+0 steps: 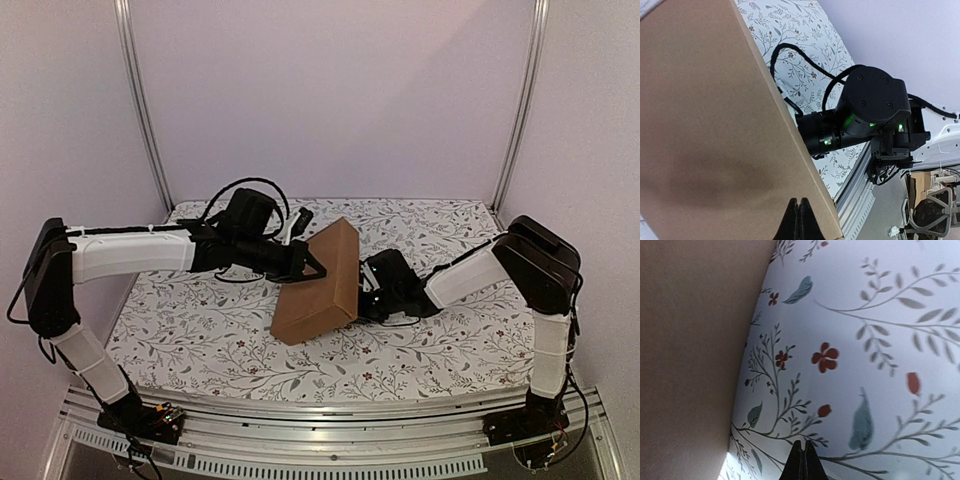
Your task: Fold the paper box
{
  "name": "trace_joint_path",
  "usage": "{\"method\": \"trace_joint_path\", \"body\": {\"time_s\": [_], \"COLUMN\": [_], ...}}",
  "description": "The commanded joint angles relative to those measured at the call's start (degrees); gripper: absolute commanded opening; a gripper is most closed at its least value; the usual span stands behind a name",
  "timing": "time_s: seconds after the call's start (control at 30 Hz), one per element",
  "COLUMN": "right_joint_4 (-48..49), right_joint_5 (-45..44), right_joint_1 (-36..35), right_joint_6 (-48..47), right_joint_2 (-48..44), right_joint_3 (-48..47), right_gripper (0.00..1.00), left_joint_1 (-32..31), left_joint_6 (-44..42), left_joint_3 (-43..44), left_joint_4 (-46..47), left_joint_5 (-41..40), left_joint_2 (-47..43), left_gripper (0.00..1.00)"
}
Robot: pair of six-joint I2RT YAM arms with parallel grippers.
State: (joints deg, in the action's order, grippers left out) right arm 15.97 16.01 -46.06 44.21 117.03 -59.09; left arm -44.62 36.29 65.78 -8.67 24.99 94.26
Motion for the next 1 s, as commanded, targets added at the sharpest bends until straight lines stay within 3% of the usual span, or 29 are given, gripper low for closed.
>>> {"method": "trace_joint_path", "body": {"time_s": [0.0,0.43,0.57,0.83,0.97], "right_joint_4": [-3.9,-4.1,-5.6,-15.6,-21.6], "right_joint_5": [-4.3,-7.2,-8.2,-15.4,-20.7], "right_joint_1": [2.7,3.6,3.7,3.7,3.8], "right_joint_6": [-2.0,-4.0,-4.7,-12.9,-18.8], "right_joint_2": [-3.0,-8.8,-11.2,-18.2,-20.9], "right_joint_3": [6.4,12.6,12.4,8.1,3.1], "right_gripper": [0.0,0.0,0.01,0.14,0.31], "left_joint_1": [-0.5,1.3,2.1,3.8,4.2], "left_joint_6": [-0.5,-3.7,-5.6,-5.4,-3.8], "left_joint_3": [0.2,0.0,-0.5,-7.4,-12.5], "left_joint_4": [-1.0,-6.2,-9.3,-10.2,-9.5], "left_joint_5": [-1.0,-6.8,-10.7,-22.0,-27.8], "left_joint_2": [0.6,-3.0,-5.8,-14.9,-19.2], "left_gripper": [0.0,0.0,0.07,0.42,0.61]}}
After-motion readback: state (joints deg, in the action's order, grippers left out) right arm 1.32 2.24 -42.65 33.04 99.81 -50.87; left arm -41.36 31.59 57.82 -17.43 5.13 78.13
